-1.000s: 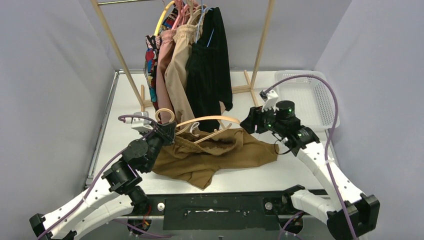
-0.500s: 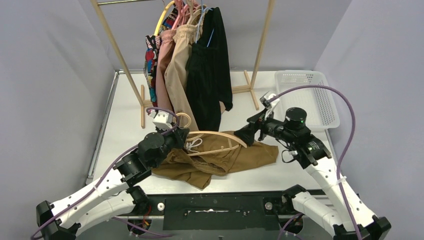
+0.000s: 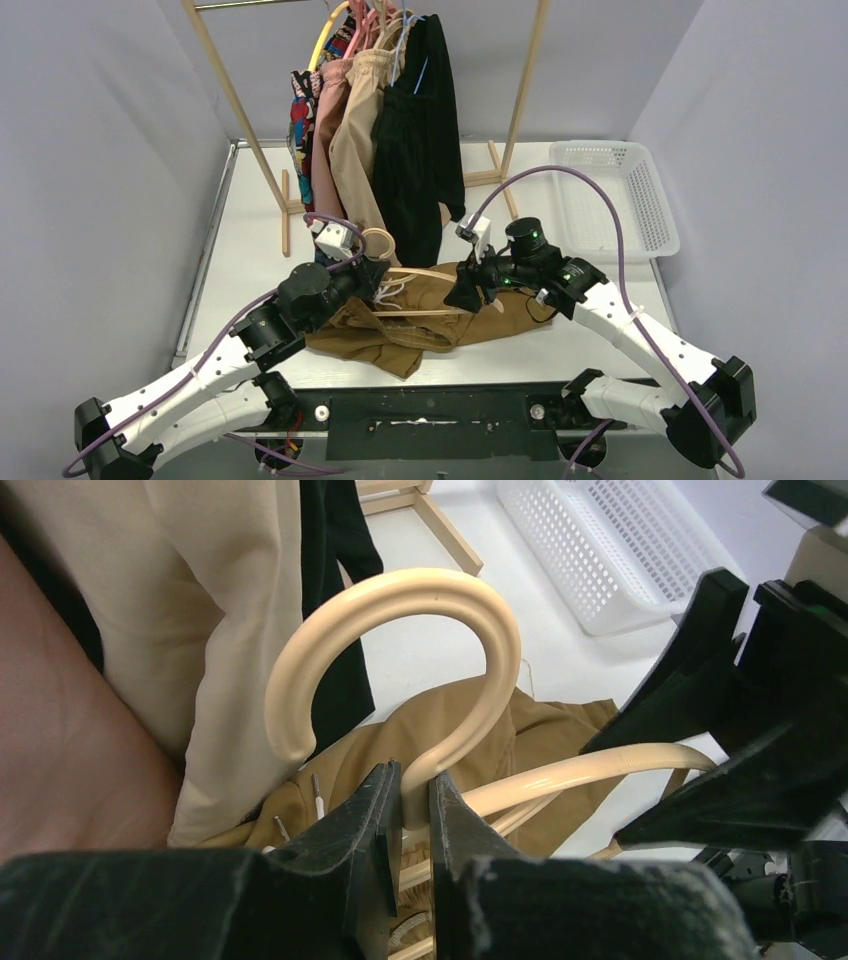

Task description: Remove the shorts from the hanger

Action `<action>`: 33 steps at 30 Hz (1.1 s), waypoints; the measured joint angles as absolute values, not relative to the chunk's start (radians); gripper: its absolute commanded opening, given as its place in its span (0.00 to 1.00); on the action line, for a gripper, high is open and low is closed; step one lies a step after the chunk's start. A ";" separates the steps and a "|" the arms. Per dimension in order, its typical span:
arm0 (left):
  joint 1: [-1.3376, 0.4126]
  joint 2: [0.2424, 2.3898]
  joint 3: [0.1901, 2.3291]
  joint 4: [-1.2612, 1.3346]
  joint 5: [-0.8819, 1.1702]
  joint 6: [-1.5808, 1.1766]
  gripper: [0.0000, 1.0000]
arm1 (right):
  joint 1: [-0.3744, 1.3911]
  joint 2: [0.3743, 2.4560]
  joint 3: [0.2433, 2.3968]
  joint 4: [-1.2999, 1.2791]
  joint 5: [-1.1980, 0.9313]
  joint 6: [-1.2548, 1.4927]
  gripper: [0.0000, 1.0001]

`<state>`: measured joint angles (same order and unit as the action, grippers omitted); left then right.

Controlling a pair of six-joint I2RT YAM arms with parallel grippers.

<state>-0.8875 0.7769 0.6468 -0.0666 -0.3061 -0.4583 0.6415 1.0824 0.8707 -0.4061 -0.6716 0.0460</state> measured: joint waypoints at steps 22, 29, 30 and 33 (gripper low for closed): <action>-0.885 0.620 0.600 -0.214 -0.376 -0.566 0.67 | 0.628 0.890 0.863 -0.586 -0.609 -0.004 0.00; -0.884 0.645 0.598 -0.376 -0.608 -0.741 0.66 | 0.629 0.773 0.888 -0.643 -0.583 -0.004 0.00; -0.884 0.655 0.595 -0.383 -0.626 -0.758 0.63 | 0.629 0.765 0.892 -0.650 -0.579 -0.004 0.00; -0.882 0.697 0.588 -0.393 -0.659 -0.799 0.55 | 0.629 0.746 0.902 -0.676 -0.546 0.004 0.00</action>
